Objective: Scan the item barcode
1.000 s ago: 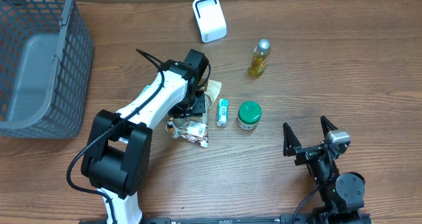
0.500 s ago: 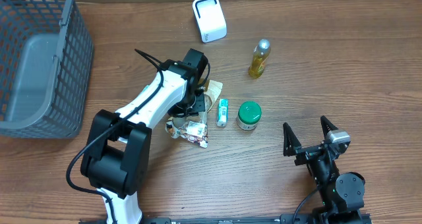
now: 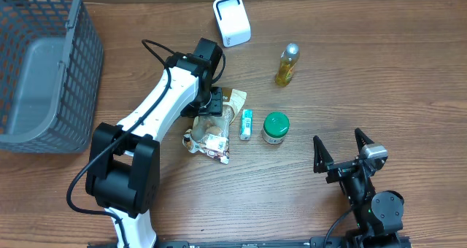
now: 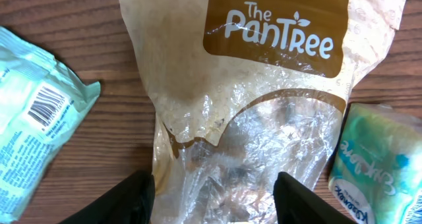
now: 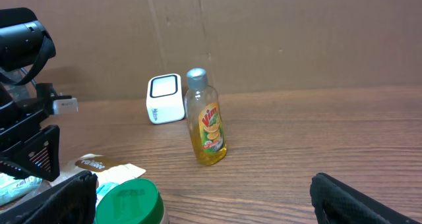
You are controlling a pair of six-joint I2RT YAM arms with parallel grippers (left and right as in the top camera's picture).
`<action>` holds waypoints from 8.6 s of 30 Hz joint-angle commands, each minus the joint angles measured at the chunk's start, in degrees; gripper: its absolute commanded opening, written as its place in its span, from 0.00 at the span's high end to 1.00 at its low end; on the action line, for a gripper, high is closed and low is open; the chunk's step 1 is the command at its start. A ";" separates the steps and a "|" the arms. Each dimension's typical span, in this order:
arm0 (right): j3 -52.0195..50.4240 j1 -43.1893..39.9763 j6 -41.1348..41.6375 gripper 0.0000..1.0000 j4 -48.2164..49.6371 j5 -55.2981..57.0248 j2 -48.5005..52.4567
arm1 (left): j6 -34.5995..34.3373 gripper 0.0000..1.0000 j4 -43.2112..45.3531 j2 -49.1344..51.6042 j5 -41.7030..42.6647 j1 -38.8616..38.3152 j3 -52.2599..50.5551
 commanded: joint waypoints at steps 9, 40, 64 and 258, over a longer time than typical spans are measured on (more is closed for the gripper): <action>-0.61 -0.15 -0.22 0.00 0.37 -0.04 -0.42 | 3.15 0.34 0.50 0.72 -4.33 0.00 0.15; -0.61 -0.15 -0.22 0.00 0.37 -0.04 -0.42 | 3.10 0.31 5.27 0.72 -5.49 -0.11 -4.09; -0.61 -0.15 -0.22 0.00 0.37 -0.04 -0.42 | -10.01 0.79 11.87 0.68 -5.75 5.07 -8.87; 74.77 -0.15 12.81 0.00 -61.55 -11.87 72.30 | -0.28 0.00 -5.16 0.68 -11.15 18.58 13.33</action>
